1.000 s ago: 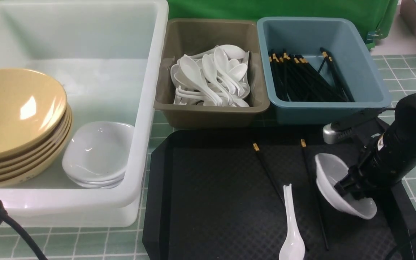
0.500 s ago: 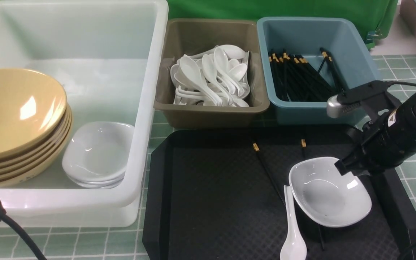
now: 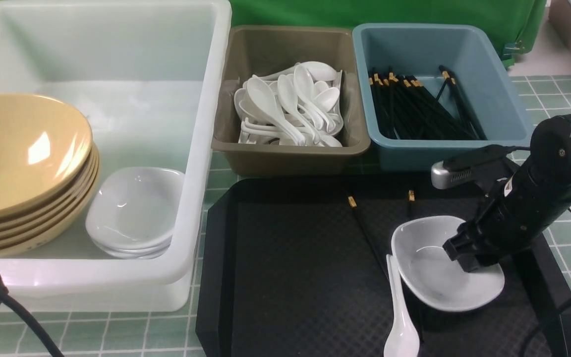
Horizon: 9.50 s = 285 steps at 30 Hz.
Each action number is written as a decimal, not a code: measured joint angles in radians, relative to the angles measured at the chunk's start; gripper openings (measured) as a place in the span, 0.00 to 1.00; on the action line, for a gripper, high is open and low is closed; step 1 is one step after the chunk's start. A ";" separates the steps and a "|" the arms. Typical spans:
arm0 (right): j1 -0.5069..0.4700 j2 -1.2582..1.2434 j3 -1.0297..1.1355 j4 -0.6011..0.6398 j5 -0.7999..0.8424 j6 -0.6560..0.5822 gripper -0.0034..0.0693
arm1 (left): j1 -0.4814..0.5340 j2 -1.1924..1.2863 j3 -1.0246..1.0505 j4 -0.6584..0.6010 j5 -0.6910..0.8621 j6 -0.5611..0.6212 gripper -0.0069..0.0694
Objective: On blue table put chopsticks spoon bowls plates into blue grey white boxes.
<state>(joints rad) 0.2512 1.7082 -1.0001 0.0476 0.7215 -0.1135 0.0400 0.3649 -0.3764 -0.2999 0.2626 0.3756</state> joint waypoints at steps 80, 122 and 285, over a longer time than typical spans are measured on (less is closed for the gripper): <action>0.286 0.074 -0.050 0.108 0.025 0.066 0.56 | 0.000 0.000 0.041 -0.125 -0.038 -0.001 0.09; 0.238 0.334 -0.558 0.114 -0.391 -0.126 0.56 | 0.000 0.000 0.062 -0.131 -0.078 -0.001 0.09; -0.219 -1.720 1.025 -0.117 -0.442 0.174 0.11 | 0.000 0.000 0.119 -0.132 0.119 -0.001 0.09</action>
<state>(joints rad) 0.0319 -0.0117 0.0252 -0.0691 0.2795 0.0607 0.0400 0.3649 -0.2571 -0.4322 0.3820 0.3747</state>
